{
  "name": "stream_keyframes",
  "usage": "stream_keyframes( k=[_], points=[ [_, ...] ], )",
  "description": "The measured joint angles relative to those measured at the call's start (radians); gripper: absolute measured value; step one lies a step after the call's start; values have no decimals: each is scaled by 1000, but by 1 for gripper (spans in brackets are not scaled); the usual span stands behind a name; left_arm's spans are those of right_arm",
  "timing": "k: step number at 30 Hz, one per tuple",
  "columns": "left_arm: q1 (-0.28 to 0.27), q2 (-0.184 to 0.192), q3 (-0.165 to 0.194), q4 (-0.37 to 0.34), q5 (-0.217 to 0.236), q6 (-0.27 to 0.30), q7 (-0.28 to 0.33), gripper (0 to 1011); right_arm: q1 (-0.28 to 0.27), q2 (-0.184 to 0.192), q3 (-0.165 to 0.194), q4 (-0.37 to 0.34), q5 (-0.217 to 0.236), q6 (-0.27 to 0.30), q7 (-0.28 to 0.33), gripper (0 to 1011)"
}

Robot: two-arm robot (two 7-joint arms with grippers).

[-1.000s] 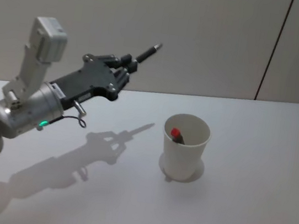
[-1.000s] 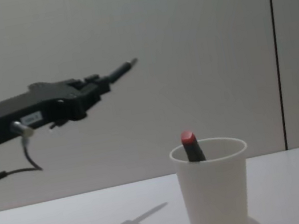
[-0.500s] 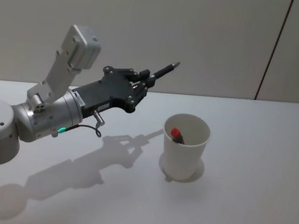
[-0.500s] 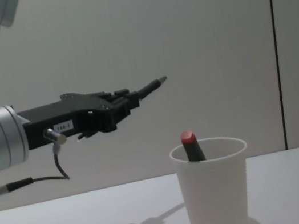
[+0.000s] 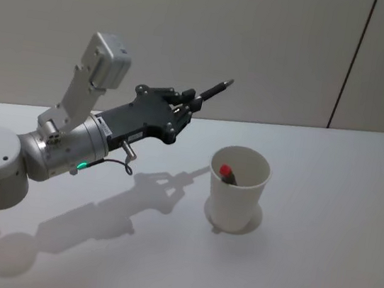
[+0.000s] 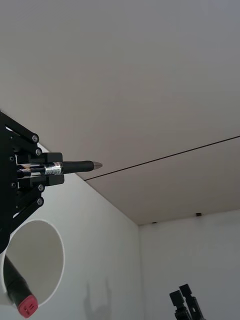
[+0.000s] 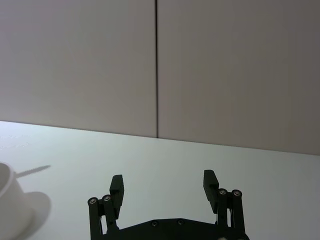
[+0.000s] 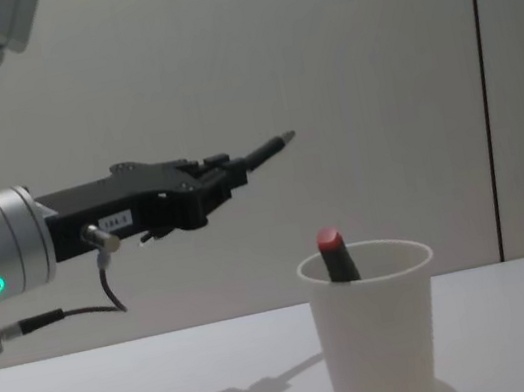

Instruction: Place the pen into the pen holder.

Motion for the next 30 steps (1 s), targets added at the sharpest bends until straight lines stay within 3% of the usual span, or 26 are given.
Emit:
stream_keyframes(
  k=[5,9,21,30],
  points=[
    [-24,-13,-6,62,-29,-71,-34,140,71,-54,-41,0,15,41,0,1001],
    [-60,-33,-12,150,-66,-164,-79,140,123,-97,-68,3,38,73,0,1002],
    [-188,-103,-25,445,-199,-441,-244,140,254,-222,-126,16,164,159,-24,1001],
    [-246,-134,-30,575,-259,-554,-324,140,321,-286,-154,27,245,200,-51,1002]
  ],
)
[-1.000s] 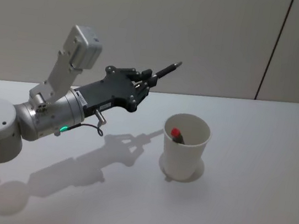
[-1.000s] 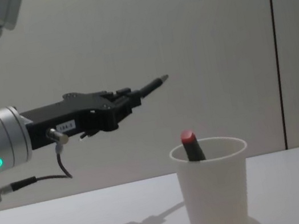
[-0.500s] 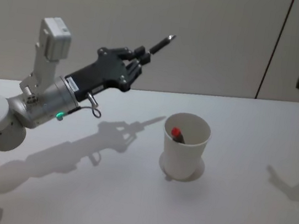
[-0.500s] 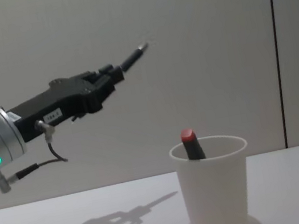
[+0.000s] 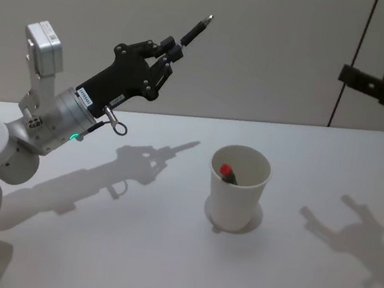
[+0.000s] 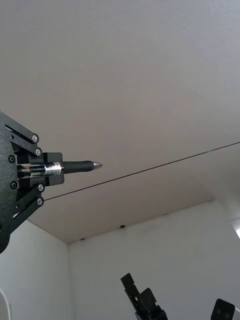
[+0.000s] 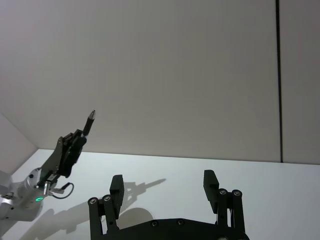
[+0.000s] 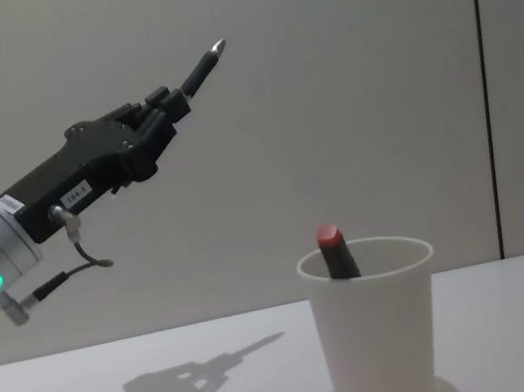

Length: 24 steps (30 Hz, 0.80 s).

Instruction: Place the pen into the pen holder.

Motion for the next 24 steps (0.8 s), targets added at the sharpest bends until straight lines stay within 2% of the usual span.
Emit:
stream_keyframes(
  k=[5,10,16,20,24],
  points=[
    [-12,-7,-1,27,-10,-22,-14,140,16,-12,-9,3,17,6,-5,1001],
    [-9,-5,-1,17,-3,-9,5,140,21,-14,-21,5,1,-5,-6,1002],
    [20,7,0,-47,29,57,83,140,39,-37,-48,14,-48,-25,-5,1002],
    [45,18,2,-105,51,119,153,140,57,-62,-68,24,-70,-37,-1,1002],
    [76,31,4,-179,75,205,243,140,76,-88,-87,35,-91,-50,5,1001]
  ],
)
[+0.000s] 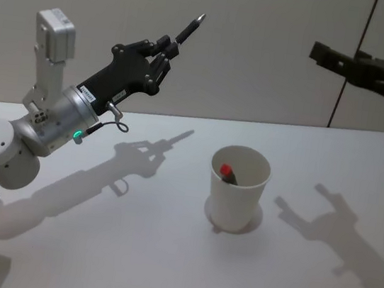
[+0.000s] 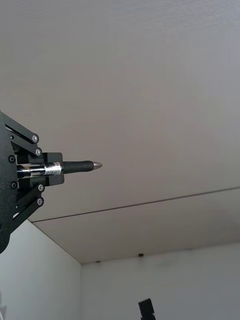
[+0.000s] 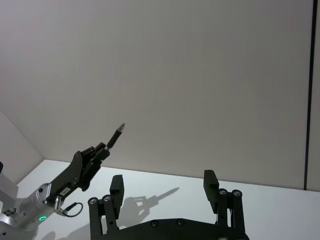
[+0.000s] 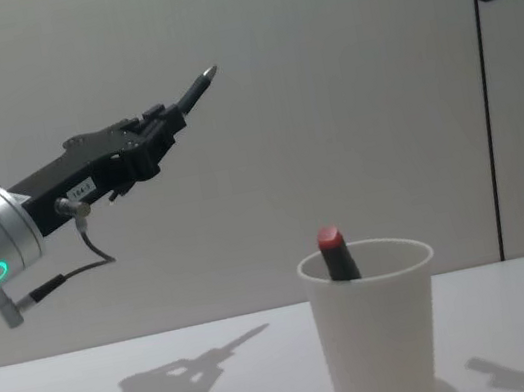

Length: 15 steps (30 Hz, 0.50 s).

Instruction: Place the pen into the pen holder.

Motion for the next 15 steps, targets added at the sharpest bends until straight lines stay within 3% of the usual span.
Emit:
stream_keyframes(
  k=[6,15],
  points=[
    [33,14,3,-83,25,95,98,140,17,-23,-17,10,-19,-10,5,1001],
    [59,24,5,-144,44,165,169,140,27,-35,-28,17,-31,-18,10,1001]
  ],
)
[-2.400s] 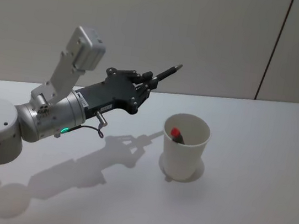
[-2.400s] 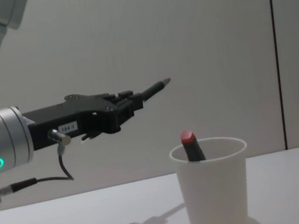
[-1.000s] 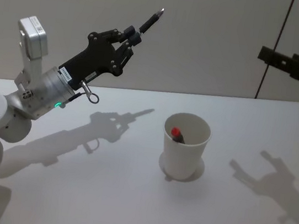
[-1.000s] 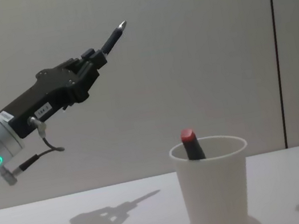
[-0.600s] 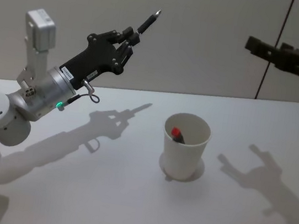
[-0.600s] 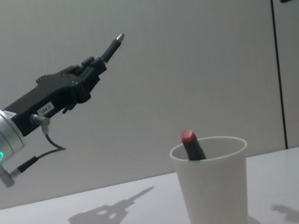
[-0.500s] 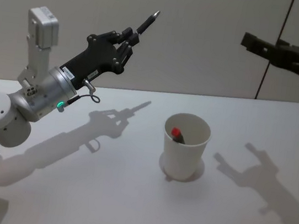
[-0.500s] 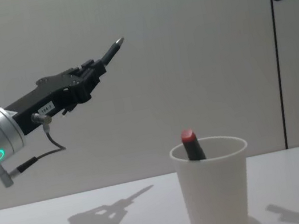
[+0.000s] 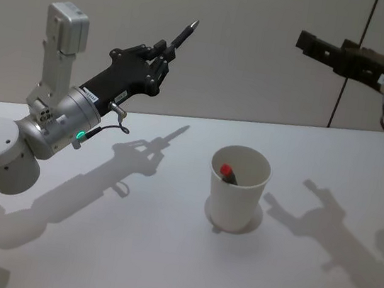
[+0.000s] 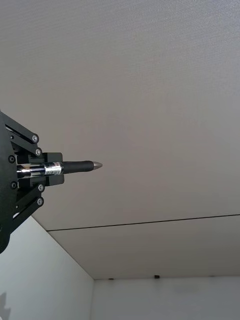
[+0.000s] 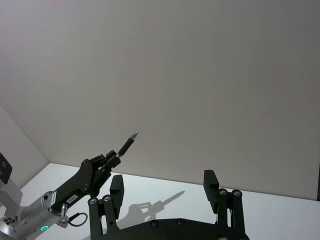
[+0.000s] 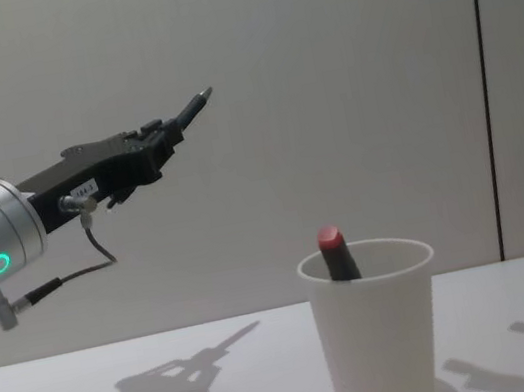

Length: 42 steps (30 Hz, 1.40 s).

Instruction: Place the pen into the pen holder.

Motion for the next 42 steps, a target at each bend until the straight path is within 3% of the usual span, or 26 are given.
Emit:
stream_keyframes(
  k=[8,12,28,35,42],
  points=[
    [8,1,0,-18,-7,-16,-1,140,7,-2,0,9,32,3,2,1002],
    [16,1,1,-36,-19,-42,-10,140,22,-21,-2,20,66,4,-1,1002],
    [39,5,4,-94,-46,-89,-26,140,108,-130,-32,89,201,7,-52,1002],
    [43,6,5,-103,-50,-97,-28,140,122,-146,-38,100,221,6,-59,1002],
    [45,7,5,-108,-52,-101,-30,140,111,-136,-45,99,224,5,-78,1002]
  ],
)
